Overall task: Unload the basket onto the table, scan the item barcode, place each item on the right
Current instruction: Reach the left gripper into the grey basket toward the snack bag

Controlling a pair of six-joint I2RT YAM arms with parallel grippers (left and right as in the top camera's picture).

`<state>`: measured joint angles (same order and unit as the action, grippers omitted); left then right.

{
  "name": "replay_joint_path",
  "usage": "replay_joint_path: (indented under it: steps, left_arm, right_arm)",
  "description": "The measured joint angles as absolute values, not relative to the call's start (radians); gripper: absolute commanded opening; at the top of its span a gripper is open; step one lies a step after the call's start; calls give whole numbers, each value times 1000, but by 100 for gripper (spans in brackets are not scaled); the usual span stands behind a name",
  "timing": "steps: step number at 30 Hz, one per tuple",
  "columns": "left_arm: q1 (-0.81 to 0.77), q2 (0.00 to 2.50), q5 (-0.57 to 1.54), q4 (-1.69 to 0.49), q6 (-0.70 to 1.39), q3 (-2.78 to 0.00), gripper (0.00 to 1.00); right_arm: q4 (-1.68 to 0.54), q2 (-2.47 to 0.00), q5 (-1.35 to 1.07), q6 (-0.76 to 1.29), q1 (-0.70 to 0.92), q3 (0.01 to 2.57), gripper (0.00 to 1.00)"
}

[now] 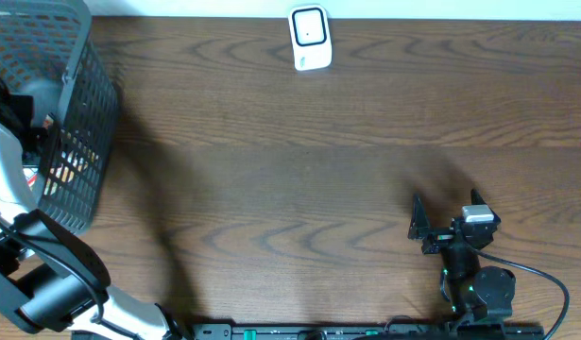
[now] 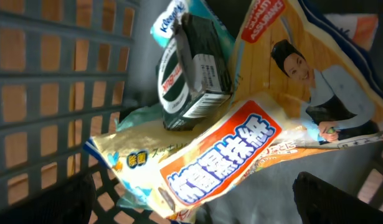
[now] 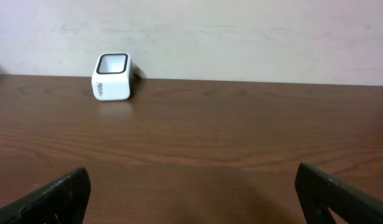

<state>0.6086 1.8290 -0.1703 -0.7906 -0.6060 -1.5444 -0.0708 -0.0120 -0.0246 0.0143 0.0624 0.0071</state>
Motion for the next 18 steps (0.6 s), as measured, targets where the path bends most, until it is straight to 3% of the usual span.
replay_joint_path:
  steps: [10, 14, 15, 18]
  left_arm:
    - [609, 2012, -128, -799, -633, -1544, 98]
    - [609, 2034, -125, -773, -637, -1544, 56]
    - [609, 2037, -125, -768, -637, -1544, 49]
    - [609, 2037, -126, -751, -629, -1544, 40]
  right_arm:
    - [-71, -12, -25, 14, 62, 7, 99]
    - [-71, -12, -25, 14, 62, 7, 99]
    - [-71, -12, -25, 14, 62, 7, 99]
    - [-71, -12, -25, 14, 62, 7, 99]
